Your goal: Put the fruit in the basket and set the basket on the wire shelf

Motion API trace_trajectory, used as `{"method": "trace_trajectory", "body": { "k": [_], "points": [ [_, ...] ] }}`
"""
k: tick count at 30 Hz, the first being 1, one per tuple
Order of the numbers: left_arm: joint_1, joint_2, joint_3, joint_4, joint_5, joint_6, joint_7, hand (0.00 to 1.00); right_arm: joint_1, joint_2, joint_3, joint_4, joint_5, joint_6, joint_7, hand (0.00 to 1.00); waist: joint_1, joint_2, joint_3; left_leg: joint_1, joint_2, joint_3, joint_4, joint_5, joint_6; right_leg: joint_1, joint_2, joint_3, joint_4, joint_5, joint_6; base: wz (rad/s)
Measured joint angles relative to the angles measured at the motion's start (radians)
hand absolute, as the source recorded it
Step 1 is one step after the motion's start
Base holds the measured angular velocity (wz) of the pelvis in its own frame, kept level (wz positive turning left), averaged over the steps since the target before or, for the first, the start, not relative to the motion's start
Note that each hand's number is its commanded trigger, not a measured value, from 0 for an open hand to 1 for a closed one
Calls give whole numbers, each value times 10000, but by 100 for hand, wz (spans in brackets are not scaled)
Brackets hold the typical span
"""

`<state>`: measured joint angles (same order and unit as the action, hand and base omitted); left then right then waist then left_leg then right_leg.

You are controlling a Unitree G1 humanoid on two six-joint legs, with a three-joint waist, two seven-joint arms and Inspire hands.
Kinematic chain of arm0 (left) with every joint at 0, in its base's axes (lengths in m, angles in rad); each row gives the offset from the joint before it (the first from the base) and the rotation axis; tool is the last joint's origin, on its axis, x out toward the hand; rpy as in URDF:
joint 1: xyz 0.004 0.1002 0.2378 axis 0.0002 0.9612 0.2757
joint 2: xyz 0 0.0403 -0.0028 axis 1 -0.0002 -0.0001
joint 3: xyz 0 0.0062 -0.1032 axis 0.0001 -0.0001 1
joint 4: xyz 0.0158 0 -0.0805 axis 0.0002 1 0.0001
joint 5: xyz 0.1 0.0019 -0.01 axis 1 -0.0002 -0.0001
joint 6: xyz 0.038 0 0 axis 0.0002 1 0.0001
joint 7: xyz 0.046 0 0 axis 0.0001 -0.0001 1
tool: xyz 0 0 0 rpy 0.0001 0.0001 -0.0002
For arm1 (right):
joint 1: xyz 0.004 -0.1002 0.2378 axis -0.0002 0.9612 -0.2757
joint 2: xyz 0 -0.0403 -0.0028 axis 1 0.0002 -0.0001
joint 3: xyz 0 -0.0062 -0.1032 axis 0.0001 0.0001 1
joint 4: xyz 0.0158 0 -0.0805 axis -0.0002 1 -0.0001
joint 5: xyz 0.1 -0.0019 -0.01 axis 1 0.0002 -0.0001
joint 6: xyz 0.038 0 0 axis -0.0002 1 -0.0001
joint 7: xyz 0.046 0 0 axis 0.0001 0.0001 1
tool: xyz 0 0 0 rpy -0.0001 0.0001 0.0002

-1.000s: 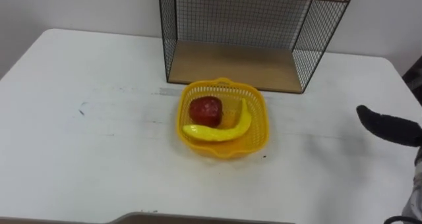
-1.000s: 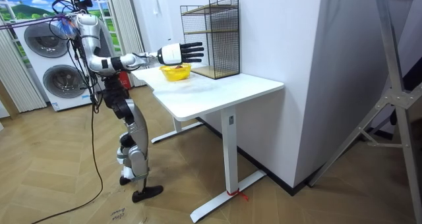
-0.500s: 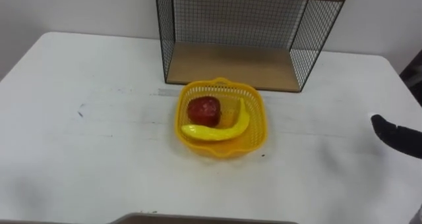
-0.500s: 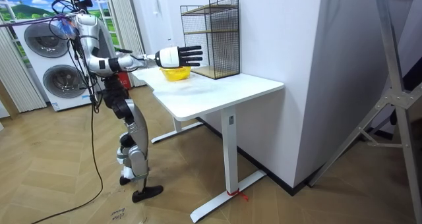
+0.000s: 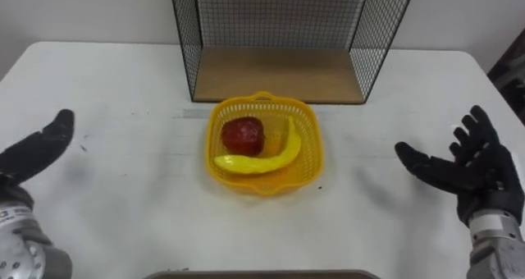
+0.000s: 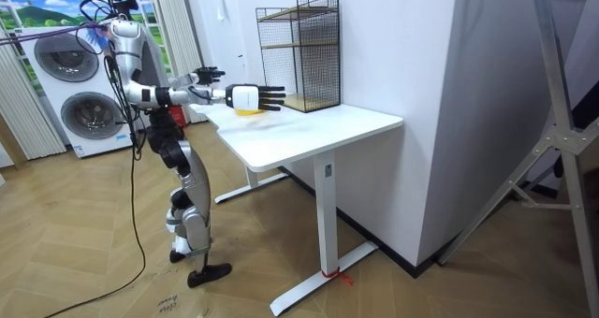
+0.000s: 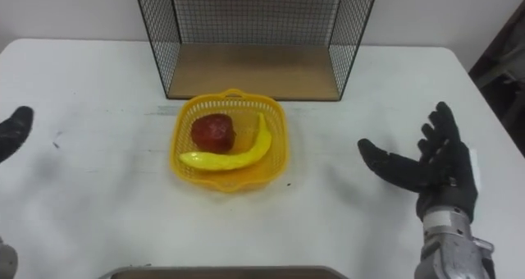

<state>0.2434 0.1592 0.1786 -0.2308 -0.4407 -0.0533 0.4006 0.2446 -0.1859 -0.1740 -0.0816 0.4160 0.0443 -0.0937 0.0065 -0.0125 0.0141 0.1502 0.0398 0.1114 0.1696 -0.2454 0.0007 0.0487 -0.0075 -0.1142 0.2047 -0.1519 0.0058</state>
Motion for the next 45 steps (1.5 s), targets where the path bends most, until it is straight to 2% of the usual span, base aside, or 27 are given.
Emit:
{"method": "trace_trajectory", "body": {
  "k": [1, 5, 7, 13, 22, 26, 28, 36, 45],
  "points": [
    [-1, -4, -118, 61, -105, 0, -433, 0, -44, 4, 0, 36, 175, -1, 181, 0, -3, 1, 1, 0, -3, 35, -13, 0, 0, -8, -3, 2, -3, 0, 0, 0],
    [-19, -24, -415, 322, -410, 16, -1299, 0, -305, 56, 57, 171, 531, -1, 432, 0, -13, 9, -3, 2, 9, 60, -17, 0, 0, -10, 18, 26, -11, 0, 0, 0],
    [-93, -178, -509, 697, -407, 42, -1768, 0, -433, 208, 56, 177, 616, -5, 639, 0, -34, 52, -27, 2, 15, 58, -2, 0, 0, -3, 25, 25, -15, 1, -2, 0],
    [-157, -340, -665, 1152, -408, 197, -2578, 0, -464, 393, 380, 485, 864, -30, 1315, 0, -49, 113, -54, -7, 22, 33, 36, 0, 0, 3, 25, -3, -13, 10, -16, 0],
    [-480, -391, -1126, 1517, -590, 394, -3651, 0, -523, 474, 936, 706, 1396, -28, 1865, 0, -16, 139, -73, 11, 43, 50, 12, -1, -1, -32, 49, 33, 87, 17, -27, 0],
    [-514, -469, -1236, 1750, -577, 611, -3932, 0, -661, 484, 1130, 705, 1499, -27, 2020, 0, -11, 136, -73, -24, 51, 180, 35, 0, -2, -180, 64, 160, 171, 24, -37, -11],
    [-514, -527, -1253, 1757, -577, 789, -4105, 0, -665, 622, 1158, 703, 1496, -26, 2118, 0, -20, 118, -84, -44, 54, 213, 41, -1, -2, -200, 72, 195, 179, 24, -37, -5],
    [-515, -539, -1503, 1769, -588, 835, -4210, 0, -688, 656, 1412, 696, 1505, -26, 2290, 0, -22, 101, -78, -28, 54, 241, 54, 0, -2, -273, 83, 294, 219, 24, -37, -3],
    [-548, -577, -2201, 2325, -612, 832, -4338, 0, -698, 670, 1770, 698, 1888, -26, 2506, 0, -23, -67, 3, -12, 54, 288, 53, 1, -3, -228, 90, 300, 161, 27, -42, 0]
  ]
}}
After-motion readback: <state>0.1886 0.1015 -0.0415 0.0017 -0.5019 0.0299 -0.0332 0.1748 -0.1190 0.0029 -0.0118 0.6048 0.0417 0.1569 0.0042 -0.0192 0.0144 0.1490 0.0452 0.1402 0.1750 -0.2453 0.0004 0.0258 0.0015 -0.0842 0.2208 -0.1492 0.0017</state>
